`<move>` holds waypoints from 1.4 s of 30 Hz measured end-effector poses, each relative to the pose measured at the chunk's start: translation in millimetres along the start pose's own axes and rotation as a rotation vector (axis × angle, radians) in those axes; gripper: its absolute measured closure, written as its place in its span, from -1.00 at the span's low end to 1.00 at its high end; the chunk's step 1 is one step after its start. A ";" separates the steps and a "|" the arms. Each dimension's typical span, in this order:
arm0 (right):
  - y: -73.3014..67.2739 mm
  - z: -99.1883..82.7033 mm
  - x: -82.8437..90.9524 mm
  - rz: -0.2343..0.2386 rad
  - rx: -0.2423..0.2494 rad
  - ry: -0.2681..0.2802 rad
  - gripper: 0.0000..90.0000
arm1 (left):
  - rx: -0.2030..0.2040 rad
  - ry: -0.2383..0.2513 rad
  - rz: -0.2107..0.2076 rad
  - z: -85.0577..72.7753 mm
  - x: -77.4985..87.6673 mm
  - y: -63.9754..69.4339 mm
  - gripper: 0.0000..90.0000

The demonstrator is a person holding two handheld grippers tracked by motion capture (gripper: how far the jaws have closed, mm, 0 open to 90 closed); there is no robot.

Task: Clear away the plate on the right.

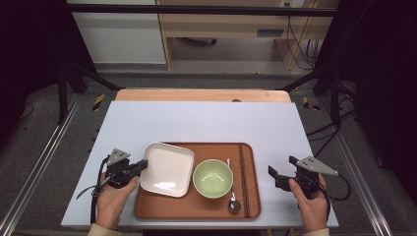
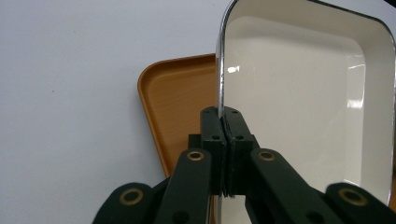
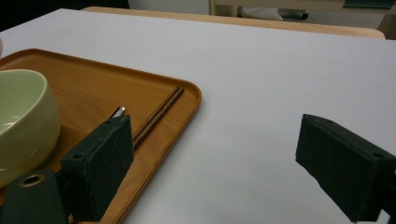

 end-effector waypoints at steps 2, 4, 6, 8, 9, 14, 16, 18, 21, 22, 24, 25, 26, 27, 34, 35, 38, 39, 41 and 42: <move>-0.6 -0.7 -0.6 0.004 -0.004 -0.005 -0.75 | 0.008 0.000 0.000 1.0 -4.3 -1.2 0.97; -0.6 -1.5 -0.9 0.007 -0.003 -0.010 -0.75 | 0.022 -0.006 -0.008 0.7 -9.2 -3.5 0.97; -1.4 -2.6 -1.6 0.011 -0.011 -0.015 -0.75 | 0.043 -0.016 -0.022 -1.0 -15.0 -5.8 0.97; -1.3 -3.5 -2.4 0.012 -0.009 -0.018 -0.75 | 0.066 -0.027 -0.023 -3.3 -20.8 -9.0 0.97; -1.6 -3.6 -2.4 0.015 -0.011 -0.019 -0.75 | 0.073 -0.030 -0.024 -4.0 -23.1 -10.3 0.97; -2.6 -4.9 -3.4 0.022 -0.014 -0.026 -0.76 | 0.085 -0.045 -0.017 -5.4 -30.7 -13.2 0.97; -2.7 -5.8 -4.2 0.025 -0.013 -0.032 -0.76 | 0.090 -0.055 -0.027 -6.0 -33.3 -13.0 0.97; -3.0 -6.4 -4.9 0.028 -0.011 -0.036 -0.76 | 0.103 -0.060 -0.030 -6.7 -35.5 -13.9 0.97; -3.0 -6.7 -5.0 0.031 -0.009 -0.038 -0.76 | 0.124 -0.065 -0.037 -8.0 -38.2 -15.2 0.96; -2.9 -6.9 -5.3 0.030 -0.007 -0.041 -0.76 | 0.126 -0.066 -0.038 -8.4 -38.8 -15.4 0.96; -2.6 -7.0 -6.0 0.028 -0.005 -0.043 -0.76 | 0.132 -0.070 -0.038 -9.3 -39.8 -16.1 0.96; -3.2 -7.2 -6.1 0.030 -0.007 -0.045 -0.76 | 0.138 -0.072 -0.042 -9.8 -39.8 -16.2 0.96; -3.2 -7.5 -6.3 0.030 -0.002 -0.047 -0.76 | 0.139 -0.073 -0.042 -10.3 -39.9 -16.3 0.96; -3.7 -7.6 -6.7 0.032 0.000 -0.047 -0.76 | 0.140 -0.076 -0.039 -11.0 -40.1 -16.7 0.96; -4.2 -7.8 -7.1 0.036 0.001 -0.050 -0.75 | 0.144 -0.093 -0.042 -14.9 -42.5 -15.8 0.96; -4.1 -8.0 -7.1 0.036 0.001 -0.050 -0.75 | 0.145 -0.096 -0.041 -15.3 -42.9 -15.3 0.96; -3.6 -8.6 -7.4 0.034 0.001 -0.053 -0.75 | 0.146 -0.102 -0.039 -17.1 -44.2 -15.5 0.96; -3.7 -8.5 -7.3 0.035 0.002 -0.053 -0.75 | 0.146 -0.103 -0.040 -17.5 -44.4 -15.6 0.95; -4.1 -8.4 -7.3 0.037 0.001 -0.053 -0.75 | 0.146 -0.102 -0.042 -18.2 -45.0 -15.4 0.95; -3.9 -8.5 -7.3 0.036 0.002 -0.053 -0.75 | 0.146 -0.101 -0.042 -18.4 -44.9 -15.5 0.95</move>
Point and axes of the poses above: each handheld gripper's, and its own axes: x roughly backward along the jaws, z roughly out of its top, y roughly to its right, the point moved 10 cm from there along -x, roughly forward along the jaws, and after that the axes turned 3 degrees about -z, right-handed, at the moved point
